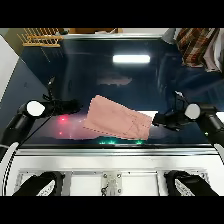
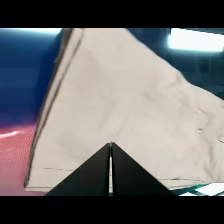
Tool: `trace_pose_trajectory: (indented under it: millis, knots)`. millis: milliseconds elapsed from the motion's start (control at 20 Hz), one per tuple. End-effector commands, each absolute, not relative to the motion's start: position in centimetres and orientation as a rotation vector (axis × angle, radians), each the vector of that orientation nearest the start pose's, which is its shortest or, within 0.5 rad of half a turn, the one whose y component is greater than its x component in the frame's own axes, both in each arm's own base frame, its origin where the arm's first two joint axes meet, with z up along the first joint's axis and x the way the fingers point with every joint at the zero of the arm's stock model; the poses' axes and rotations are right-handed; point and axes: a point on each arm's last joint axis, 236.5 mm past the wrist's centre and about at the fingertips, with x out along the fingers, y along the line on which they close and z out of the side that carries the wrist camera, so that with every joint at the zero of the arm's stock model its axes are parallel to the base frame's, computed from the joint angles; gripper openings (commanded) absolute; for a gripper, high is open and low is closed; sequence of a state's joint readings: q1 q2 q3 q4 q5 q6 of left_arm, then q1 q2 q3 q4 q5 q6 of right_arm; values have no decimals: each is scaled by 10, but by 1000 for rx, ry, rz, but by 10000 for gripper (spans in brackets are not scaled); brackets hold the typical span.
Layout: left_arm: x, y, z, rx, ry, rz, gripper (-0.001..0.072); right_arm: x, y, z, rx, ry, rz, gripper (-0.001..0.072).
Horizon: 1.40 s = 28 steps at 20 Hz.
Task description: Fold the clothes and pants, and hang the long-sleeved shirts on hangers.
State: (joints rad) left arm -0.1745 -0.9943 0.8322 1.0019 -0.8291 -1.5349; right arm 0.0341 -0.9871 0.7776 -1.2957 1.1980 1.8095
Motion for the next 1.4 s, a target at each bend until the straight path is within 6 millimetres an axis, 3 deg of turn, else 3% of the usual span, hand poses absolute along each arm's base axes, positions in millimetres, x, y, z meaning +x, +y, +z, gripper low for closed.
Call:
trace_pose_trajectory:
  millis: [0, 100, 200, 600, 650, 750, 800, 900, 1000, 1100, 1250, 1350]
  knots:
    - [336, -179, 74, -409, 946, -444, 6, 269, 68, -56, 697, 1396, 67, 660]
    - [327, -194, 73, -388, 958, -486, 6, 273, 68, -88, 787, 1379, 56, 659]
    - [322, -207, 76, -391, 958, -516, 6, 278, 79, -105, 819, 1389, 109, 659]
    - [320, -215, 78, -423, 957, -514, 6, 309, 149, -110, 995, 1313, 317, 651]
    - [320, -215, 78, -424, 958, -514, 6, 312, 155, -107, 987, 1295, 339, 566]
    - [320, -215, 78, -424, 958, -514, 6, 320, 165, -98, 985, 1246, 389, 108]
    - [320, -215, 78, -424, 958, -514, 6, 324, 167, -92, 988, 1223, 411, 9]
    - [320, -215, 78, -424, 958, -514, 6, 338, 161, -78, 957, 1172, 429, 8]
    - [320, -215, 78, -424, 958, -514, 6, 370, 132, -47, 918, 1077, 397, 7]
    - [320, -215, 78, -424, 958, -514, 7, 403, 76, -13, 831, 986, 301, 7]
    - [320, -215, 78, -431, 960, -510, 7, 431, -45, 38, 746, 838, 43, 7]
    - [321, -215, 78, -446, 964, -502, 6, 427, -123, 60, 766, 734, -111, 7]
